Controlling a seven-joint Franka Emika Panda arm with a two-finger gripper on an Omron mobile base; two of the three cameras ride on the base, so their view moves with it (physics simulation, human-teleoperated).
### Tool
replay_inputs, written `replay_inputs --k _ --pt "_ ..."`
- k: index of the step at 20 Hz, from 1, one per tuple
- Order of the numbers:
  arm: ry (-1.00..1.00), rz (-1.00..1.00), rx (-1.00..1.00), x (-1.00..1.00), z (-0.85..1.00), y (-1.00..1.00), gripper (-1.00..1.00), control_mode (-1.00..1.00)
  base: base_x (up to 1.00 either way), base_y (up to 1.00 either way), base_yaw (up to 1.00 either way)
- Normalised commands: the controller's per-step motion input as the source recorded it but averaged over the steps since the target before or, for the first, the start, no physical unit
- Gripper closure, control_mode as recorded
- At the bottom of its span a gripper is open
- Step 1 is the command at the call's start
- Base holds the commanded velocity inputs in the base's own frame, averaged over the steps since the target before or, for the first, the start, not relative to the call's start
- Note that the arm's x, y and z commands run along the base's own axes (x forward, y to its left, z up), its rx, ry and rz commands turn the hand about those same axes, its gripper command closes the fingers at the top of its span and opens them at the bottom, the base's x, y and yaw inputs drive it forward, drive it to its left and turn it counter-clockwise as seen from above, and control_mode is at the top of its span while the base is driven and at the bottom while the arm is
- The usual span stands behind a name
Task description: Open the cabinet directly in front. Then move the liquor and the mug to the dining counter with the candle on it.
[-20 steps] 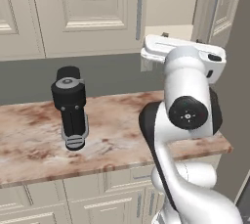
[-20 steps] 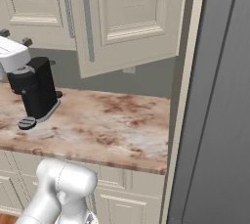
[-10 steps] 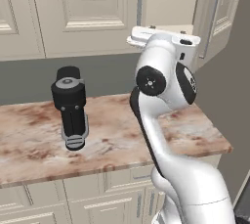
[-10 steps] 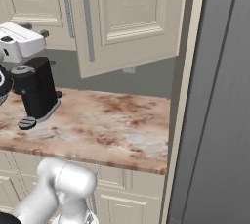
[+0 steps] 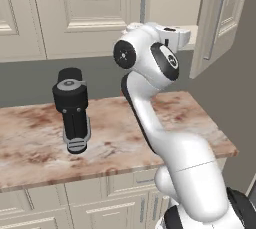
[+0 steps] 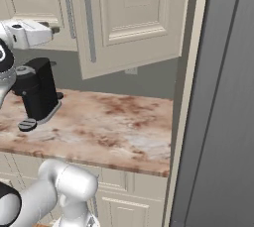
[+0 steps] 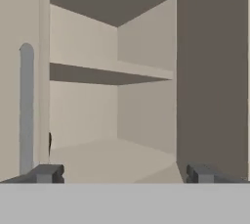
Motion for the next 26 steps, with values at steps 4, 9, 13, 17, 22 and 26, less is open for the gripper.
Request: replay_inputs --k 4,9,13,17,22,26 --pt "0.05 0.0 0.07 0.19 0.0 -0.34 -1.0 -1.0 0.0 0.0 0.0" --pt "0.01 0.0 0.06 0.15 -0.03 -0.48 -1.0 -1.0 0.0 0.0 0.0" --pt "0.01 0.02 0.08 0.11 -0.08 -0.52 -1.0 -1.0 0.0 0.0 0.0" --pt "0.0 0.02 0.11 0.01 -0.08 -0.64 -1.0 -1.0 0.0 0.0 0.0" --pt "0.0 0.0 0.17 -0.13 -0.05 -0.82 -1.0 -1.0 0.0 0.0 0.0" --pt "0.0 0.0 0.18 -0.25 -0.13 -0.94 -1.0 -1.0 0.0 0.0 0.0"
